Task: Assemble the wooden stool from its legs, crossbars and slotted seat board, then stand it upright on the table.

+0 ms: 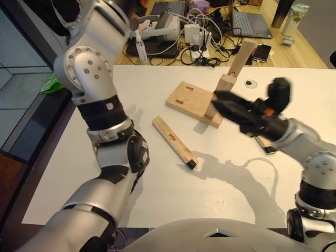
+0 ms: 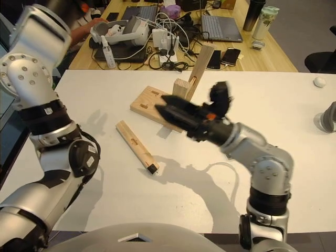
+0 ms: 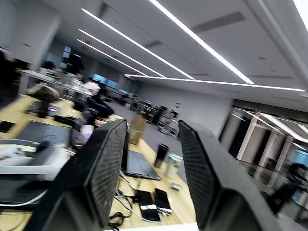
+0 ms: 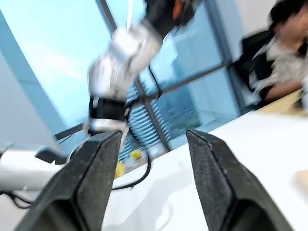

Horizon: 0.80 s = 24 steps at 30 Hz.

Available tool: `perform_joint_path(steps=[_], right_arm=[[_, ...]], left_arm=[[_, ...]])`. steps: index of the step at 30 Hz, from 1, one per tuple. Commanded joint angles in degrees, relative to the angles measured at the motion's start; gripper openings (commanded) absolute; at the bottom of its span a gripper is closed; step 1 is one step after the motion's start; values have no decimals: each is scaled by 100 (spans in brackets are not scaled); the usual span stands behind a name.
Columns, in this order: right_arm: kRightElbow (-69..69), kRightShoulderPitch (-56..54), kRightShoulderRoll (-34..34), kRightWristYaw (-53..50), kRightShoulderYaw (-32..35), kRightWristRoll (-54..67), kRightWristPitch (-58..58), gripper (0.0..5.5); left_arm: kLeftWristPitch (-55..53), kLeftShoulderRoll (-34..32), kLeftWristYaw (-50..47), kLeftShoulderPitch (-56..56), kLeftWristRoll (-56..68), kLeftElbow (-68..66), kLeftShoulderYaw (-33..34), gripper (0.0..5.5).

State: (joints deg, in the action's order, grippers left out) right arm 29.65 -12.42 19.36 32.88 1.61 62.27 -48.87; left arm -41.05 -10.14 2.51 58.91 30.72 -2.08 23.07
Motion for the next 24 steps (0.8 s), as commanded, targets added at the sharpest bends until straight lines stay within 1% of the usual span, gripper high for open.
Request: perform_joint_path(steps=[1,2,4,6,9,12,13,16,19,21,22,24], right_arm=[[-868,-385,-532,-797,-1787,-2595,1226,251],[-1142,-572,-744,-1143,-2134,-3236,1555,251],[-1444,-809,-1102,-1795,-2404,-4089,1946,251],[-1568,-945,-1300,-2284,-2481,-4704,2137,251],[-1772,-1074,-1477,-2996,-2367,-5494,2144,251],[-1850,-1017,-1484,-3408,-2061,-5933,1965,251],[-1852,-897,-1421,-3504,-1830,-5988,1871,251],[-1780,-609,-1243,-3655,-1204,-6050,1655,251],[-1642,-414,-879,-3599,-814,-6213,1533,251],[-1841,-379,-650,-3805,-553,-6513,1480,251],[-1976,-405,-608,-3905,-440,-6607,1487,251],[-2120,-556,-747,-3735,-404,-6460,1539,251]], left_arm=[[436,-89,-105,-128,-456,-259,-345,200],[477,-99,-60,-227,-587,-185,-538,200],[492,-112,-6,-330,-721,-66,-782,200],[510,-153,23,-369,-759,-20,-839,200],[546,-326,201,-432,-856,-138,-947,200],[801,-599,870,-485,-1051,-506,-1312,200],[887,-673,1172,-435,-1077,-789,-1420,200],[1080,-883,1682,-306,-1315,-1457,-1703,200],[1206,-973,1949,-316,-1522,-1665,-1908,200],[1219,-942,2081,-392,-1596,-1583,-2042,200],[1226,-923,2140,-433,-1634,-1539,-2116,200],[1235,-893,2202,-518,-1741,-1452,-2278,200]])
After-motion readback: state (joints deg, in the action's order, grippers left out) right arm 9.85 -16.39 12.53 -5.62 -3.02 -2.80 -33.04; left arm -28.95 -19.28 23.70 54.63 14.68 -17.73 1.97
